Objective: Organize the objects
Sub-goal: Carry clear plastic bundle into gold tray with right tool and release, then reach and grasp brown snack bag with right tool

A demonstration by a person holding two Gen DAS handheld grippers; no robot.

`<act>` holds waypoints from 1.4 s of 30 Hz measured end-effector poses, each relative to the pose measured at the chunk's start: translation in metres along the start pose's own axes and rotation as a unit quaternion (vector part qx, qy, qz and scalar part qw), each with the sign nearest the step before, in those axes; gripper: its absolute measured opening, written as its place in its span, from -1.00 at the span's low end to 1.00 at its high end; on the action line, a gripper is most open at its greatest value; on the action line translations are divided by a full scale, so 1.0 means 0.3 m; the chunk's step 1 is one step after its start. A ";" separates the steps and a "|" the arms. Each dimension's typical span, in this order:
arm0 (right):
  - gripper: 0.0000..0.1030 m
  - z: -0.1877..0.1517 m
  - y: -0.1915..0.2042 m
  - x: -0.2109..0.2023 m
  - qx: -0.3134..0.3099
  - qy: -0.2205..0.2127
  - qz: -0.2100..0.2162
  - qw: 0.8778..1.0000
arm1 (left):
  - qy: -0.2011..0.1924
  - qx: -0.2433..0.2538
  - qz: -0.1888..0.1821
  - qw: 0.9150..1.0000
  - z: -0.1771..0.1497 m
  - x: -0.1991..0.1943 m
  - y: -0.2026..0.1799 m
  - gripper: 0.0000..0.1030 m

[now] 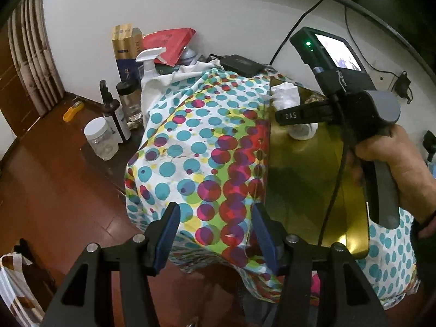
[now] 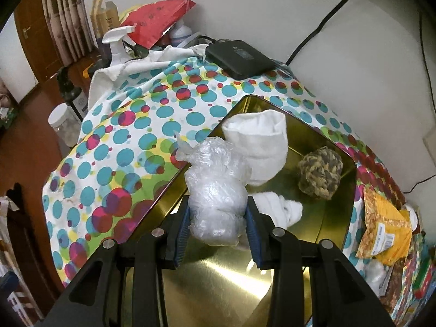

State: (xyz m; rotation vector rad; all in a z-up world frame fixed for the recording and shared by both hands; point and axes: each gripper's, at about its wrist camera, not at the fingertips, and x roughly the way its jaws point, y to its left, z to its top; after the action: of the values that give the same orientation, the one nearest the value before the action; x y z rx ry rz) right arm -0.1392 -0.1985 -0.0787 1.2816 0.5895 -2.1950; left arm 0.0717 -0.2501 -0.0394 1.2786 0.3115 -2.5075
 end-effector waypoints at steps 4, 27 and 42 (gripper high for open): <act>-0.31 0.018 -0.003 0.020 0.002 0.005 -0.006 1.000 | 0.006 -0.001 0.003 1.000 0.005 0.016 -0.001 0.09; 0.36 -0.248 -0.165 -0.315 0.043 -0.073 0.053 0.995 | 0.002 -0.004 -0.028 1.000 0.017 -0.020 -0.093 0.09; 0.45 -0.828 -0.651 -0.459 0.160 -0.084 -0.083 0.980 | 0.011 0.119 -0.103 0.988 -0.046 -0.024 -0.542 0.09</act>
State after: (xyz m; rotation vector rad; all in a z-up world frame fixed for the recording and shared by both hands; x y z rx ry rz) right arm -0.0436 0.1313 -0.0499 1.2180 0.2927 -2.5879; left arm 0.0265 -0.0933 -0.0331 1.4296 0.1598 -2.7746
